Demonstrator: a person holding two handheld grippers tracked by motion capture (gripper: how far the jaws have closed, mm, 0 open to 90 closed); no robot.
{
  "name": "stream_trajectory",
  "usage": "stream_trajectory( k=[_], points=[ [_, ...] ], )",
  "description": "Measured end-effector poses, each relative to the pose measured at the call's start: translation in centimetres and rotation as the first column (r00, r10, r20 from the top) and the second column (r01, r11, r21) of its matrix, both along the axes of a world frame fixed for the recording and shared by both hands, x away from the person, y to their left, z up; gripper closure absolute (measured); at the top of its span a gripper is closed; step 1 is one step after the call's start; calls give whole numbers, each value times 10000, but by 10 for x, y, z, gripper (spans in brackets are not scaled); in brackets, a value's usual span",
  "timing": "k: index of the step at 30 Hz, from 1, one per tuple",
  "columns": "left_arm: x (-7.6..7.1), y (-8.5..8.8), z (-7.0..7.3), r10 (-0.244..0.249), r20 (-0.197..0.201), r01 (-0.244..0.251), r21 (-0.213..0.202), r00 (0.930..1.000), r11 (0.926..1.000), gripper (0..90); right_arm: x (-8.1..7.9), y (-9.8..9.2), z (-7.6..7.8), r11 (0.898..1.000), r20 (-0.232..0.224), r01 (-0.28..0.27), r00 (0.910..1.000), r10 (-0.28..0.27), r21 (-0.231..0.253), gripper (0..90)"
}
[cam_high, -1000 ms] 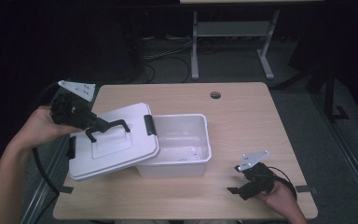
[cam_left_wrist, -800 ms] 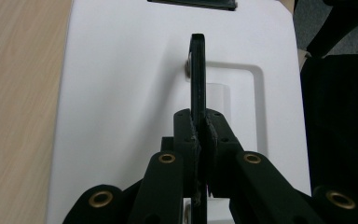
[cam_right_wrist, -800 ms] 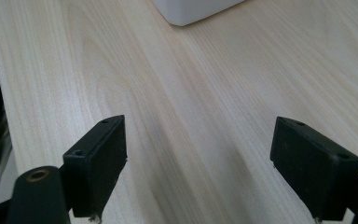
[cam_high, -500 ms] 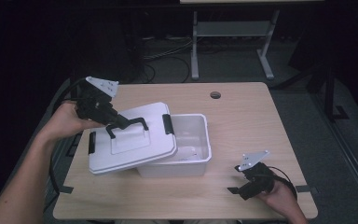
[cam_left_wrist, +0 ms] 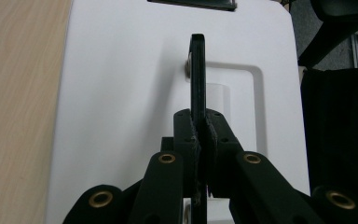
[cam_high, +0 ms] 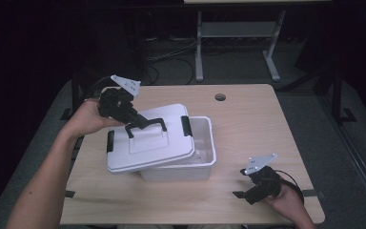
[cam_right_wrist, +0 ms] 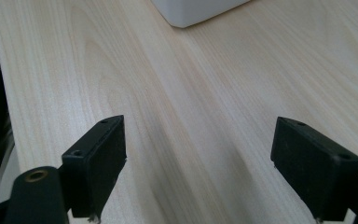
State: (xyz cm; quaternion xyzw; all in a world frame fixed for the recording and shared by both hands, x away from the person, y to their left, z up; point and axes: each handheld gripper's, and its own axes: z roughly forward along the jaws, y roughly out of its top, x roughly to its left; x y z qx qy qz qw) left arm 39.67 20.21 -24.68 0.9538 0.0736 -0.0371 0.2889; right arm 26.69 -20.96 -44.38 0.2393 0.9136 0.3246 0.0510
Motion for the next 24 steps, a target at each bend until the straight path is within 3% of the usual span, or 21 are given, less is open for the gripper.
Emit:
stream_trajectory(
  k=[24],
  points=[
    [16,-50,-11,-574,-133,577,183,9983,9982,844,0,-3,2,10000,90,42,10000,-42,-10,172]
  ],
)
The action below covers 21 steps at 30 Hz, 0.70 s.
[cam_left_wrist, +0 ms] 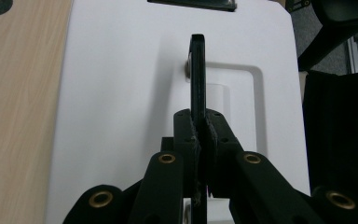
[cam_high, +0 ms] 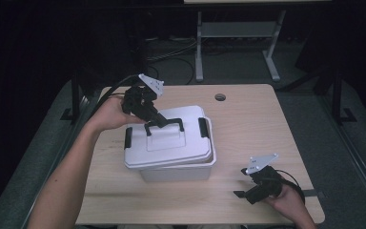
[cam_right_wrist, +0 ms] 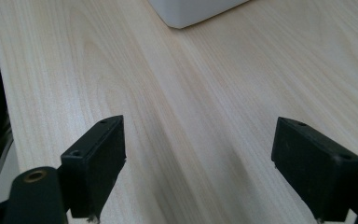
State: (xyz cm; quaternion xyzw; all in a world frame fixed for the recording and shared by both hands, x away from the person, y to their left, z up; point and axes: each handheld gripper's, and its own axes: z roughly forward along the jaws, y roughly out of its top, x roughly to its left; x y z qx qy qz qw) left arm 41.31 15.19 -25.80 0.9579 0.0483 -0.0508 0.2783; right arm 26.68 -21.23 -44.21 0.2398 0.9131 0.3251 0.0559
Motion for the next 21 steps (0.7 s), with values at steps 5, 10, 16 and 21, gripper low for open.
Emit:
stream_trajectory(
  k=[5,10,16,21],
  points=[
    [1,-9,-2,-132,-26,132,70,9999,9999,845,0,0,-1,10000,-22,-21,10000,21,0,172],
    [2,-14,-3,-186,-18,186,132,9998,9997,845,0,1,-1,10000,-35,-47,10000,47,15,172],
    [5,-19,-6,-247,-111,250,244,9996,9994,845,-1,2,0,10000,-32,-61,10000,61,-21,171],
    [6,-24,-10,-321,-222,327,286,9992,9991,844,0,2,0,10000,-24,-80,10000,80,11,171]
  ],
)
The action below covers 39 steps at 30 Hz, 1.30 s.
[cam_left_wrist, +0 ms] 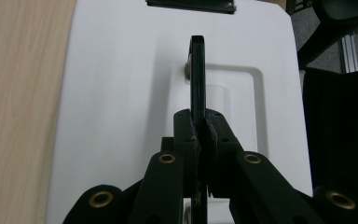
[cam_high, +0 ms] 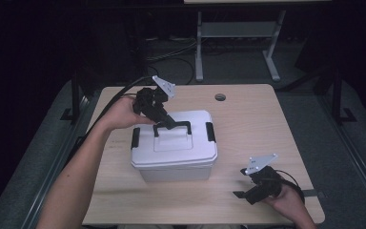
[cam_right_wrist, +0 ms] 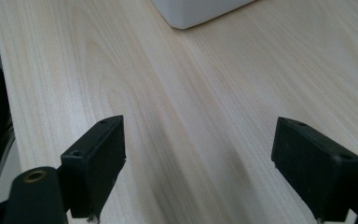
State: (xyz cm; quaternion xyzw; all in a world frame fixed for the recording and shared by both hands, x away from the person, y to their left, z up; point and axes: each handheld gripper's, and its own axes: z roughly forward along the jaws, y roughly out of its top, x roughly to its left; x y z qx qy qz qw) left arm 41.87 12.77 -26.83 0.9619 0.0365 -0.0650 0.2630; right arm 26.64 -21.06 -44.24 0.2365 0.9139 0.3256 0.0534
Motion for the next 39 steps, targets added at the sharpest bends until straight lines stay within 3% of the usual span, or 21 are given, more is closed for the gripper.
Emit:
stream_trajectory(
  k=[9,28,30,32,39],
  points=[
    [1,-1,-3,-75,4,75,208,10000,9998,843,0,-1,0,10000,41,-44,10000,44,7,171],
    [3,-4,-11,-90,-18,90,182,10000,9998,833,0,0,1,10000,-7,-21,10000,21,81,170],
    [3,-2,-11,56,11,-56,105,10000,9999,812,0,0,1,10000,-1,-48,10000,48,72,170],
    [3,-1,-10,181,123,-185,308,9998,9994,767,0,-1,1,9999,6,-58,10000,57,95,170],
    [1,8,-6,302,281,-309,239,9991,9992,746,1,-1,1,9999,1,-46,10000,46,163,169]
  ],
)
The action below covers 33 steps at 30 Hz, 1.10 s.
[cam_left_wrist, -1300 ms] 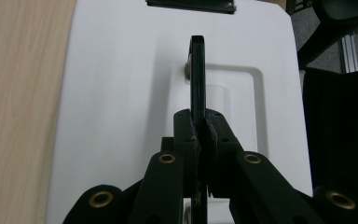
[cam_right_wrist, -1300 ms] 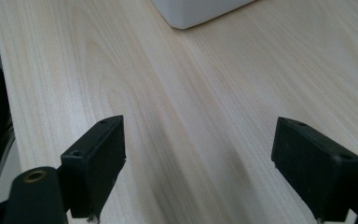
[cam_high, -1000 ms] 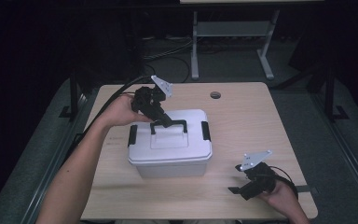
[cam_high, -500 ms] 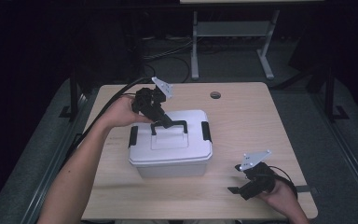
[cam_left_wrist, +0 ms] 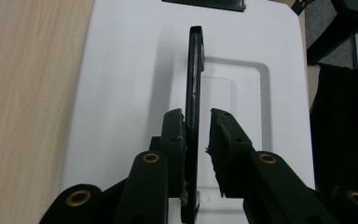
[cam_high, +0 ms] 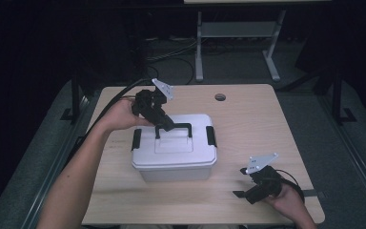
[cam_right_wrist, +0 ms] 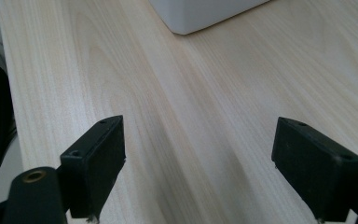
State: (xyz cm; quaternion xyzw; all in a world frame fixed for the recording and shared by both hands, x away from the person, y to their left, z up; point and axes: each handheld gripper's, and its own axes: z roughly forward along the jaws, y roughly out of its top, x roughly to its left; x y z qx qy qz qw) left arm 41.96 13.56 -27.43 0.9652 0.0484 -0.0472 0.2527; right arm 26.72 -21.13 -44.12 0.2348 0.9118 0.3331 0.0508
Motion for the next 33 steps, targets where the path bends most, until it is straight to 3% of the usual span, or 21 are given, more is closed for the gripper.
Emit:
stream_trajectory(
  k=[10,17,33],
  points=[
    [-1,12,4,377,139,-376,-72,9992,9993,664,2,0,1,10000,94,33,10000,-33,24,169],
    [-2,27,5,894,215,-885,-370,9958,9954,580,1,0,1,10000,115,88,9999,-89,2,168],
    [-12,54,6,1263,137,-1255,-493,9919,9909,561,3,1,1,10000,175,91,9998,-91,-3,167]
  ],
)
